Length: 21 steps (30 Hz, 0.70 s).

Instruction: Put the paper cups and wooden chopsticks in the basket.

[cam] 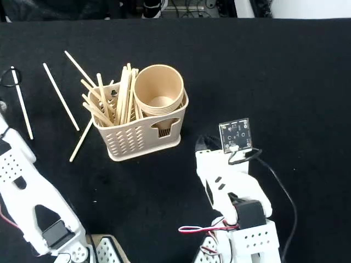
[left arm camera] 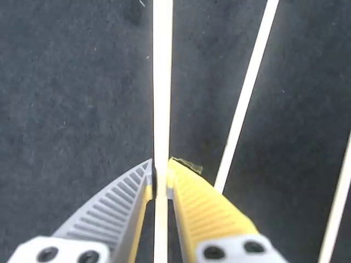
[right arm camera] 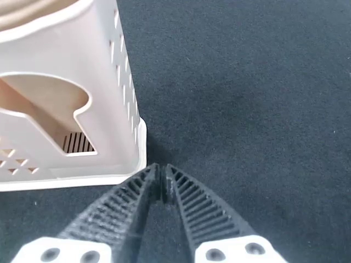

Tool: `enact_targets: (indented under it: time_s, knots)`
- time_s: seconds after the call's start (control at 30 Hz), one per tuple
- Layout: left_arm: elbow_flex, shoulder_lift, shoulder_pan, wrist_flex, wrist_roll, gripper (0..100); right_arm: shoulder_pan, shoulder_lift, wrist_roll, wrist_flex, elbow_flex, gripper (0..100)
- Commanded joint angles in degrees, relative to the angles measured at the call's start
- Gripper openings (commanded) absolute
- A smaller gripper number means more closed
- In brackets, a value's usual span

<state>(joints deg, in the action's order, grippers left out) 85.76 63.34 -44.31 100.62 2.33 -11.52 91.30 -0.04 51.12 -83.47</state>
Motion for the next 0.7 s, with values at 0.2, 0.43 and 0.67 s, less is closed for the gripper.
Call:
enact_targets:
  time_s: [0.2, 0.43, 0.67]
  knots:
    - [-16.2, -30.5, 0.0, 0.4, -3.1, 3, -0.5, 0.6, 0.4, -1.1, 0.1, 2.8]
    - [-33.8, -61.5, 5.8, 0.2, -3.2, 3, -0.5, 0.6, 0.4, -1.1, 0.1, 2.8]
    - [-50.5, -87.5, 19.5, -9.3, -8.9, 3, -0.4, 0.6, 0.4, -1.1, 0.1, 2.8]
